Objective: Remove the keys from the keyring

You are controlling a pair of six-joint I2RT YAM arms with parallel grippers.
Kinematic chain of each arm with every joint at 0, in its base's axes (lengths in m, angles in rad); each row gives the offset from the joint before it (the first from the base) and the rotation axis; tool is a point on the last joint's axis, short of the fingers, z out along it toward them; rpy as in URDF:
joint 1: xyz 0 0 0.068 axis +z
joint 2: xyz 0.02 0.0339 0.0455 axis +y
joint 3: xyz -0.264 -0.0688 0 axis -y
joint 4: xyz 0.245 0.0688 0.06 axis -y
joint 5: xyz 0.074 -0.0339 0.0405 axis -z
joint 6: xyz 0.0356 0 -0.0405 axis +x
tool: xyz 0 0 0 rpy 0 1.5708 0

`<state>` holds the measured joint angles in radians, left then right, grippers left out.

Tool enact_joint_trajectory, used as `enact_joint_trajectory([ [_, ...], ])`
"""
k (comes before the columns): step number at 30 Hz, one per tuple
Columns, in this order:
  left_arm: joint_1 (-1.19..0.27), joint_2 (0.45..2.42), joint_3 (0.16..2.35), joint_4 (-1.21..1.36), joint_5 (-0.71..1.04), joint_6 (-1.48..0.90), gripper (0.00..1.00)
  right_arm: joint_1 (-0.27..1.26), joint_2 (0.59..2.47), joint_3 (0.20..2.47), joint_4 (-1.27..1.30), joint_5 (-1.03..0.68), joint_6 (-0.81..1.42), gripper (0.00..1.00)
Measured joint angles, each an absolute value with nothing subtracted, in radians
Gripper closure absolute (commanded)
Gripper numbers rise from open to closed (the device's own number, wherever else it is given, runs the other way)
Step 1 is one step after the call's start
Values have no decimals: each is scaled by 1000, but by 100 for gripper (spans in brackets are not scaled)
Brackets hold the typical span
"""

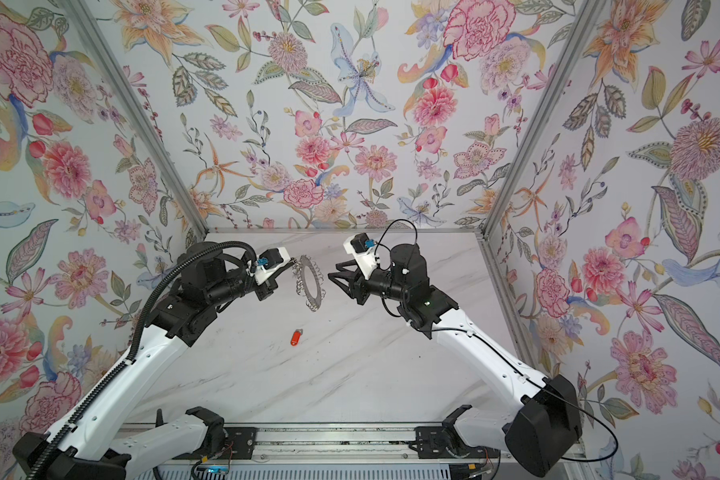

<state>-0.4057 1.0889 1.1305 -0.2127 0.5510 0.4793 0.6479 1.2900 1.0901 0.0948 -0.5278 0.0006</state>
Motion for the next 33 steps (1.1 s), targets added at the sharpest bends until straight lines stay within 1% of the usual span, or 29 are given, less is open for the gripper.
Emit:
enact_joint_trajectory([
  [4,-406,1074,1131,-207,593,504,100,709,1312,1082,176,-487,-84,69],
  [7,-411,1068,1127,-205,621,529,100,736,1318,1069,242,-456,-135,73],
  [12,-413,1039,1100,-199,655,556,100,775,1322,1044,332,-414,-208,77],
  [20,-418,1037,1100,-195,675,569,100,799,1325,1039,397,-410,-259,79],
  [33,-428,1043,1102,-199,670,569,100,824,1346,1037,397,-399,-306,79],
])
